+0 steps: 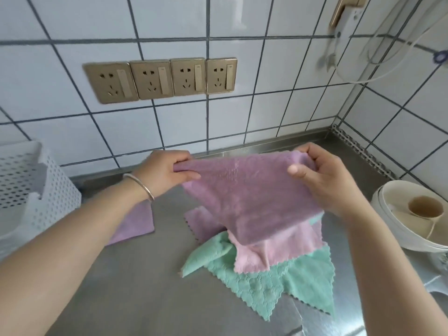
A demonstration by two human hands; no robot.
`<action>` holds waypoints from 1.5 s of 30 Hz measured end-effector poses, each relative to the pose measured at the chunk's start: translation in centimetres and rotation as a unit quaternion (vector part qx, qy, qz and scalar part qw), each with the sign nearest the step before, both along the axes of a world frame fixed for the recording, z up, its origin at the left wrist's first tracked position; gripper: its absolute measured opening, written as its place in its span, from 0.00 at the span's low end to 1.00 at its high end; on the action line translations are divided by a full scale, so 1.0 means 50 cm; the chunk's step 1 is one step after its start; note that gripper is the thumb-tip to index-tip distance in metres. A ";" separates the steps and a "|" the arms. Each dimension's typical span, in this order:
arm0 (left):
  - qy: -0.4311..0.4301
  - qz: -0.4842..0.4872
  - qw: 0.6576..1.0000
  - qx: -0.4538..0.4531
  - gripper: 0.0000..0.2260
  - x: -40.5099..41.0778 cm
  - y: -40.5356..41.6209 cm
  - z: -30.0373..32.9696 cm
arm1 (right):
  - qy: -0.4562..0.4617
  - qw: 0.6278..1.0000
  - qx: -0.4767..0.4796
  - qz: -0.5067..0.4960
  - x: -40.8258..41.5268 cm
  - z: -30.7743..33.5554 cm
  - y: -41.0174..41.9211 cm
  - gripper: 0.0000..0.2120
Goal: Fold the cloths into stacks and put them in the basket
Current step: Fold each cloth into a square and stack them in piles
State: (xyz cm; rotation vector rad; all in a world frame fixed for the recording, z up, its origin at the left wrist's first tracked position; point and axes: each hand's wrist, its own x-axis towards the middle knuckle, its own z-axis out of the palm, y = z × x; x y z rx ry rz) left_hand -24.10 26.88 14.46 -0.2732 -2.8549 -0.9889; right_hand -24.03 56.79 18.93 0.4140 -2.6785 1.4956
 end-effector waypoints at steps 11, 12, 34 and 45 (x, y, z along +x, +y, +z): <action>-0.037 0.116 0.988 -0.091 0.13 0.180 -0.262 0.133 | -0.009 0.994 0.099 0.045 0.010 -0.008 -0.266 0.13; -0.047 0.132 0.987 -0.084 0.14 0.195 -0.280 0.139 | -0.015 0.994 0.097 0.040 0.013 -0.010 -0.286 0.11; -0.145 0.161 0.975 0.056 0.20 0.529 -0.365 -0.041 | -0.122 0.983 0.056 0.129 0.207 -0.189 -0.362 0.20; -0.404 0.104 0.907 0.052 0.18 0.684 -0.299 -0.286 | -0.310 0.861 0.288 0.282 0.366 -0.441 -0.261 0.17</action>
